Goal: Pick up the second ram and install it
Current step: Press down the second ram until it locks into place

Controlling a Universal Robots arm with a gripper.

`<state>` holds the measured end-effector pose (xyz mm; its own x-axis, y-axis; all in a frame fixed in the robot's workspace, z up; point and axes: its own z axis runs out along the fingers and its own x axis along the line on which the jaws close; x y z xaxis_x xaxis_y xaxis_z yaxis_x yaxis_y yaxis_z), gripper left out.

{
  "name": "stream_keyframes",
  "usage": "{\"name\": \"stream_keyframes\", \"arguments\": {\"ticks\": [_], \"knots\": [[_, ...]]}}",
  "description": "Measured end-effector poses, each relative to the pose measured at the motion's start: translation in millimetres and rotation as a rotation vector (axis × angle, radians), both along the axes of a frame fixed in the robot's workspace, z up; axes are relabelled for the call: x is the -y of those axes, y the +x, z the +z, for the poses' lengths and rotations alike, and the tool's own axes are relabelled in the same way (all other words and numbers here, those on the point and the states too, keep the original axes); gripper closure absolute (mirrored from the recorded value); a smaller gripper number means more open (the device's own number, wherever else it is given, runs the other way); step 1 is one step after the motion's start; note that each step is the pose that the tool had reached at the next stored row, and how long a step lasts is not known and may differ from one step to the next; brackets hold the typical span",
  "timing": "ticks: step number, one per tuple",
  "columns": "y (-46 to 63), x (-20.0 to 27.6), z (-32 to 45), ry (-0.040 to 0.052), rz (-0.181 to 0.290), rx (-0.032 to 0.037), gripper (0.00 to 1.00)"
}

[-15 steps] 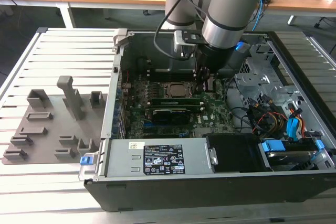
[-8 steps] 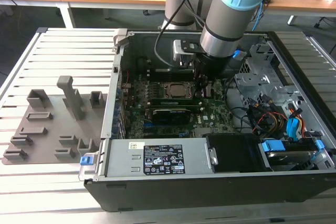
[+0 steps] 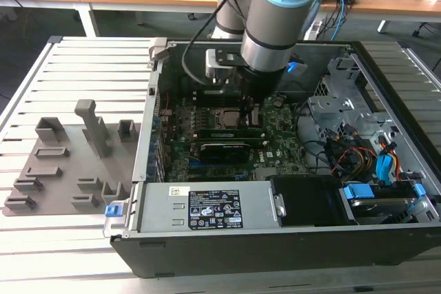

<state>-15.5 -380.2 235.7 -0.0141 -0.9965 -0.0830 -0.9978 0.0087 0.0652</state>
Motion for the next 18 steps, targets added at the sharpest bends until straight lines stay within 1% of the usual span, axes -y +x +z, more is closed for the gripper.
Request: {"name": "stream_keyframes", "arguments": {"ticks": [1, 4, 5, 6, 7, 9, 13, 14, 15, 16, 18], "knots": [[-9.8, -0.1, -0.1, 0.0003, 0.0, 0.002, 0.89], [-32.2, 0.0, -0.1, 0.0002, 0.0, 0.0067, 0.89], [-40.7, 0.0, -0.1, 0.0002, 0.0, 0.0098, 0.89], [-51.8, 0.0, -0.2, 0.0002, 0.0, 0.0136, 0.89], [-57.3, 0.0, -0.5, 0.0002, 0.0, 0.0151, 0.89], [-59.1, 0.1, -2.0, -0.0001, 0.0, 0.0152, 0.89], [-60.2, 0.1, -7.6, -0.0004, 0.0, 0.0149, 0.89], [-60.1, 0.0, -7.0, 0.0007, 0.0, 0.0155, 0.89], [-59.0, -0.2, -3.6, 0.0013, 0.0, 0.0158, 0.89], [-49.0, 0.0, -3.1, 0.0005, 0.0, 0.0089, 0.89], [-31.3, 0.0, -3.1, 0.0003, 0.0, -0.0072, 0.89]]}}
